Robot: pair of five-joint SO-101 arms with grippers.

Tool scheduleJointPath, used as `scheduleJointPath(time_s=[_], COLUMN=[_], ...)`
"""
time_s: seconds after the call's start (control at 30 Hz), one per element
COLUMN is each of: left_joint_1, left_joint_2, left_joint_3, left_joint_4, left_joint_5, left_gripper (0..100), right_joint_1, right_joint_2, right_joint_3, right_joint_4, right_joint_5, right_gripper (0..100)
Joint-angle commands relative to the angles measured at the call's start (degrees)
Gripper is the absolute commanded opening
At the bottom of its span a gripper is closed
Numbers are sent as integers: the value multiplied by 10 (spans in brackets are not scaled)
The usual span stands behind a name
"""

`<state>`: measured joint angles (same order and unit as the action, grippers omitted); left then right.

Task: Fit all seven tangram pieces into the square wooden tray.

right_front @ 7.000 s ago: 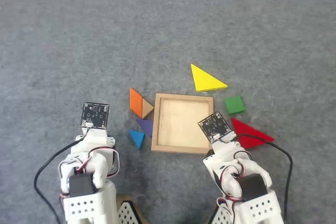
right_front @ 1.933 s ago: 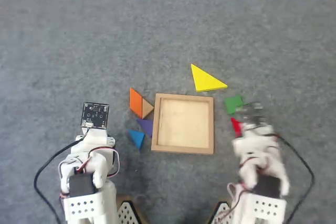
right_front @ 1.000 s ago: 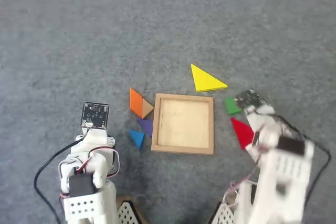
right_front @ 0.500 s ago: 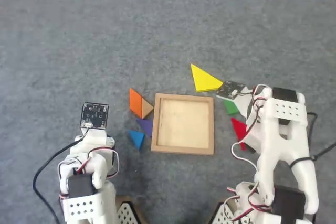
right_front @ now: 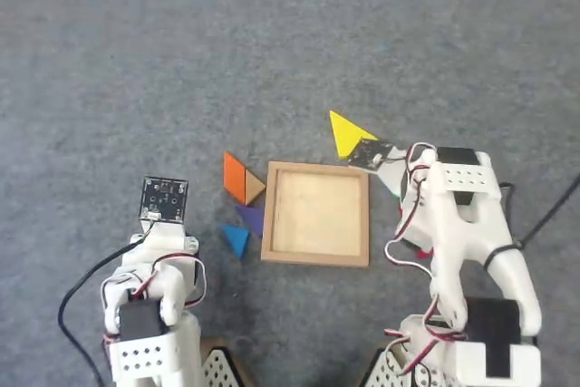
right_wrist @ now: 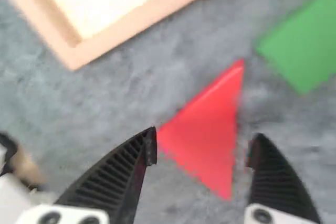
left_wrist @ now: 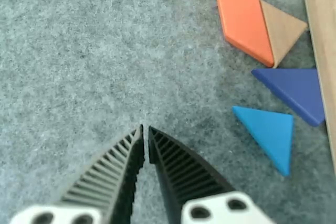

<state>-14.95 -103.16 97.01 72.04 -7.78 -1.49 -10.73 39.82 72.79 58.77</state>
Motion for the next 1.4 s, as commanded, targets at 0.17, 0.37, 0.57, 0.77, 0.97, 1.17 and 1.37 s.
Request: scheduleJointPath(time_s=[0.17, 0.37, 0.57, 0.77, 0.97, 1.17, 1.37], left_joint_1=[0, 0, 0, 0, 0, 0, 0], left_joint_2=[-7, -7, -7, -7, -7, -7, -7], left_joint_3=[-5, -5, -5, -5, -5, -5, -5], left_joint_4=[3, 3, 3, 3, 3, 3, 3], left_joint_5=[-4, -4, -4, -4, -4, -4, -4], left_gripper=[15, 15, 15, 15, 15, 15, 15], right_joint_1=[27, 36, 51, 54, 51, 54, 51], right_joint_2=[-4, -3, 3, 4, 26, 60, 59], right_joint_3=[40, 104, 113, 113, 132, 116, 106], right_joint_4=[-40, -102, -137, -134, -137, -123, -117], right_joint_5=[-16, 19, 18, 18, 19, 18, -50], right_gripper=[433, 399, 396, 395, 361, 163, 165])
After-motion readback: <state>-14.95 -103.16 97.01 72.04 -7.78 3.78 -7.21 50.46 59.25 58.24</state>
